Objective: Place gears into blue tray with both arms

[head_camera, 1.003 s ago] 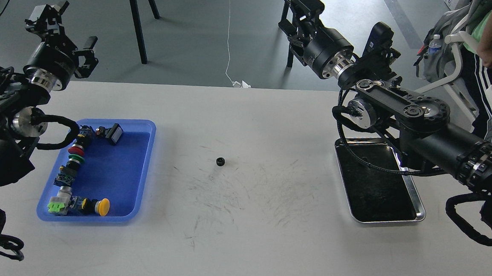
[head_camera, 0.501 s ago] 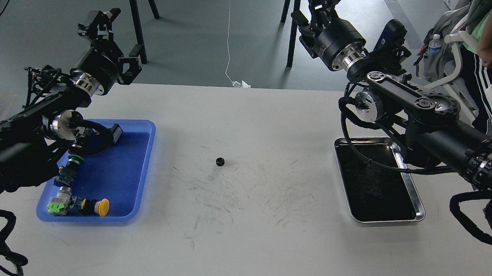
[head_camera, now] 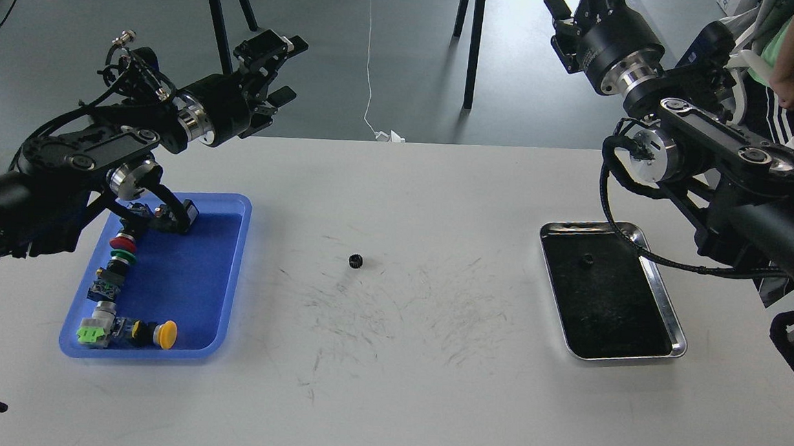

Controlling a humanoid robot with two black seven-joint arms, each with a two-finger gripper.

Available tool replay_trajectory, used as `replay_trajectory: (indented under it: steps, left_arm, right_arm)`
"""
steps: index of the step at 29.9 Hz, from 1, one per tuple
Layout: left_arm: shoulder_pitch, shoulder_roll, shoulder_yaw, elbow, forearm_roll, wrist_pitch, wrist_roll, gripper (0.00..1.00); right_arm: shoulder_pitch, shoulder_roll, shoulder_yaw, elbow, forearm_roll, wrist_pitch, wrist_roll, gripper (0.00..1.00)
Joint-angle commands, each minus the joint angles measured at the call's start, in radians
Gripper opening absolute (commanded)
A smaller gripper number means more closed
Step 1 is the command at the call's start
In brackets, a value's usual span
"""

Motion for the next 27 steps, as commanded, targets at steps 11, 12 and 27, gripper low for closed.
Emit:
replay_trajectory:
  steps: [11, 12, 27]
  left_arm:
    - [-0.019, -0.067, 0.229, 0.017, 0.068, 0.174, 0.000, 0.99]
    - [-0.025, -0.073, 0.247, 0.026, 0.085, 0.178, 0.000, 0.99]
    - [-0.217, -0.079, 0.546, -0.161, 0.551, 0.331, 0.000, 0.99]
  right_arm:
    - [-0.025, -0.056, 0.023, 0.024, 0.001, 0.002, 0.002, 0.86]
    - [-0.025, -0.059, 0.023, 0.024, 0.001, 0.002, 0.002, 0.86]
    - [-0.072, -0.100, 0.089, 0.026, 0.001, 0.006, 0.003, 0.88]
